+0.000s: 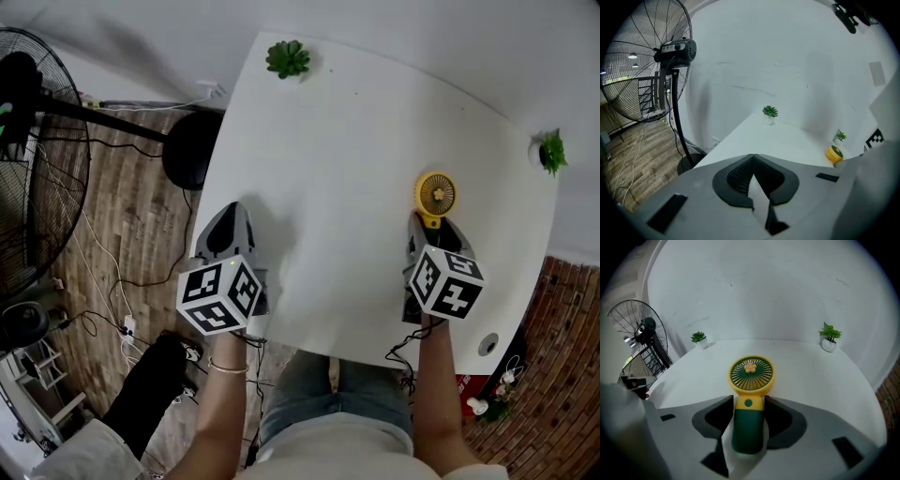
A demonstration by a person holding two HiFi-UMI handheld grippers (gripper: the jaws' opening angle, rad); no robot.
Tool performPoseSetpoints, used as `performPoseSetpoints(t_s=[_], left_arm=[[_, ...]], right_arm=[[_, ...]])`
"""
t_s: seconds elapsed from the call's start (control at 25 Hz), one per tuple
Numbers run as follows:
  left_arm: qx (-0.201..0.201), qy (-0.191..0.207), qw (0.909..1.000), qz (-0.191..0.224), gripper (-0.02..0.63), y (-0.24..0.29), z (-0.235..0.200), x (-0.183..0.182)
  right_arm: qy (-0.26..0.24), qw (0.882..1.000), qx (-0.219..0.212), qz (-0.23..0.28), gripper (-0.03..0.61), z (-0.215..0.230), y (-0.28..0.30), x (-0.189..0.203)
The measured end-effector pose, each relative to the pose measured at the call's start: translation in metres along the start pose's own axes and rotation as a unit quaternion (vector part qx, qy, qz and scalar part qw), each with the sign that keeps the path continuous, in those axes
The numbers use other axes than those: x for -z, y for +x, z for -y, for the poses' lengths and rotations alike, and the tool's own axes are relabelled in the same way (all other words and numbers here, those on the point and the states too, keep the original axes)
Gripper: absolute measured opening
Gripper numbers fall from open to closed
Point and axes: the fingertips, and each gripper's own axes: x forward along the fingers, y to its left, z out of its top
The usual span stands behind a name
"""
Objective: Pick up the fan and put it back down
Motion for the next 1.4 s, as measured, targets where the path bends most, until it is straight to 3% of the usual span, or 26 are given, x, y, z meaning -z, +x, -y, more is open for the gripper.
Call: performPoseSetpoints(t_s=[0.48,0.8,1.2,1.4], left_arm=[[-0.004,0.005,1.0000,0.003,0.012,-0.007,0.007,-0.001],[0.002,0.018,0.9995,0.024,0.012,-0.018,0.022,-0.023],[0.039,0.036,0.9951,0.083,0.012,-0.047,0.066,-0.075],[0.077,0.050,0.9883,0.122,0.012,-0.055,0.104,-0.112]], right_arm=[[0.003,1.000,-0.012,0.010,0.227,0.003,-0.005,-0.002],[-0.005,0.999,-0.019,0.034,0.229,0.002,-0.025,-0.016],[0.002,0.992,0.014,0.124,0.189,0.031,-0.094,-0.060],[0.012,0.980,0.033,0.196,0.107,0.048,-0.141,-0.094]])
